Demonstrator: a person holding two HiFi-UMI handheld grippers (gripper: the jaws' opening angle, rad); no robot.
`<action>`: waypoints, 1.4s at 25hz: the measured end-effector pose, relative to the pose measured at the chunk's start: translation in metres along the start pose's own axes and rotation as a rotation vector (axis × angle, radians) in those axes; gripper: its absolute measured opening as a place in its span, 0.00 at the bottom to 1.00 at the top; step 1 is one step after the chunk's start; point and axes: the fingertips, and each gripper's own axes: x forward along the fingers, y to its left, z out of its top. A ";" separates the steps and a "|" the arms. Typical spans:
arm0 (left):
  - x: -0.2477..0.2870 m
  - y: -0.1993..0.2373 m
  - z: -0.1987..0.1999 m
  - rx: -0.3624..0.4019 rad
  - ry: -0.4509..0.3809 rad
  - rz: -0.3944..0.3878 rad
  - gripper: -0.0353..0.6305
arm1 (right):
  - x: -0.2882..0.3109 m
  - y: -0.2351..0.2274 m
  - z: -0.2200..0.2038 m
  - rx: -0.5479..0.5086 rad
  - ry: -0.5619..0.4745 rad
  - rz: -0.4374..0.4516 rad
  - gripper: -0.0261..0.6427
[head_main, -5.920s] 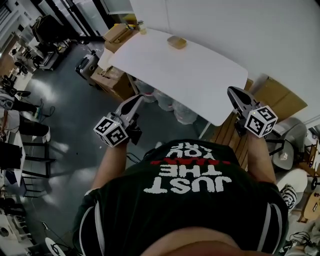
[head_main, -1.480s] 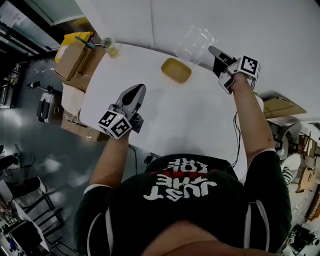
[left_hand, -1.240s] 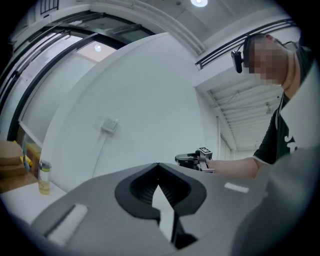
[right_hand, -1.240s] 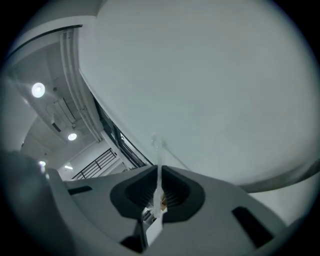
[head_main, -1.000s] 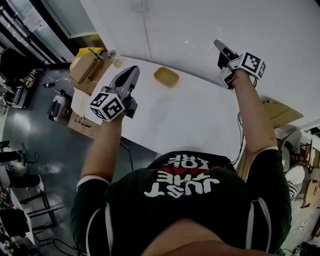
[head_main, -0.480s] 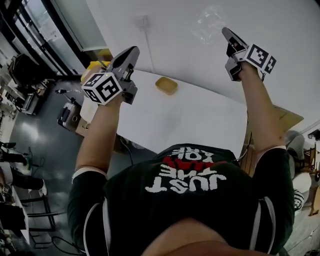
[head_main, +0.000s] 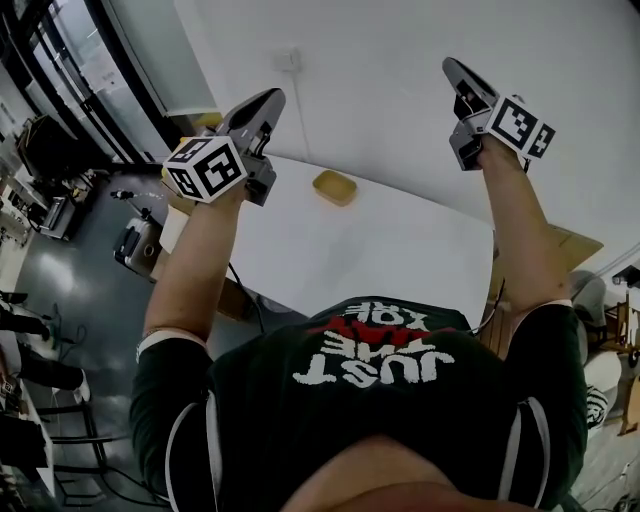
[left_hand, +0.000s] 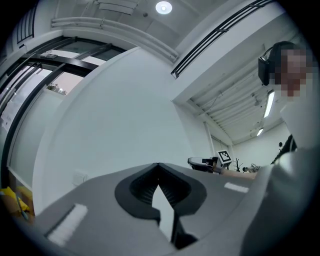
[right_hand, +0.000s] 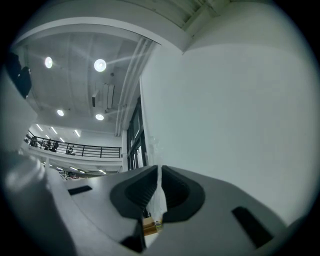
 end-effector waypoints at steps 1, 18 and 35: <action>-0.001 0.000 0.000 -0.001 -0.001 0.001 0.06 | 0.000 0.001 0.000 -0.004 0.000 0.002 0.08; 0.001 0.015 -0.009 -0.036 -0.013 0.012 0.06 | 0.020 -0.006 -0.018 0.056 0.003 0.023 0.08; 0.001 0.012 -0.008 -0.028 -0.007 0.015 0.06 | 0.020 -0.004 -0.017 0.039 0.005 0.015 0.08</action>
